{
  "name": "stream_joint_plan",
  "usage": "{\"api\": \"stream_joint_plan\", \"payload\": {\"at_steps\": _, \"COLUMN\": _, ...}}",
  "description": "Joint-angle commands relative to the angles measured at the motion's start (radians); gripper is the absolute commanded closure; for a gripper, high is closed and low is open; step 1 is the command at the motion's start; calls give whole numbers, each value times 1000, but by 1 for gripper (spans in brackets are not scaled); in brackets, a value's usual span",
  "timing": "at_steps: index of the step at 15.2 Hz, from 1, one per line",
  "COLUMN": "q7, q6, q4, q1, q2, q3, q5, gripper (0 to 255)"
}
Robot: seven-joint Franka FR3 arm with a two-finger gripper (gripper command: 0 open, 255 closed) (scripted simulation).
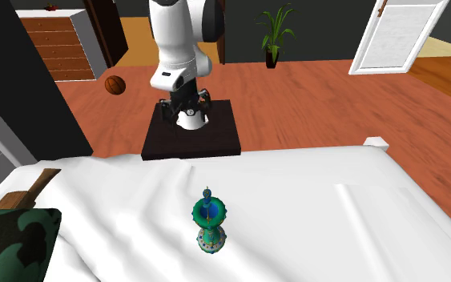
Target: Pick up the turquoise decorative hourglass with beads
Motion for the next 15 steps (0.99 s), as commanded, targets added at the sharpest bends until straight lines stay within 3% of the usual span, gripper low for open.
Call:
{"api": "stream_joint_plan", "payload": {"at_steps": 1, "q7": -19, "q6": 34, "q4": 43, "q1": 5, "q2": 72, "q3": 3, "q5": -2, "gripper": 0}}
{"api": "stream_joint_plan", "payload": {"at_steps": 8, "q7": -83, "q6": 84, "q4": 273, "q1": 17, "q2": 337, "q3": 15, "q5": -13, "gripper": 0}}
{"api": "stream_joint_plan", "payload": {"at_steps": 15, "q7": -132, "q6": 74, "q4": 550, "q1": 31, "q2": 589, "q3": 29, "q5": -30, "gripper": 0}}
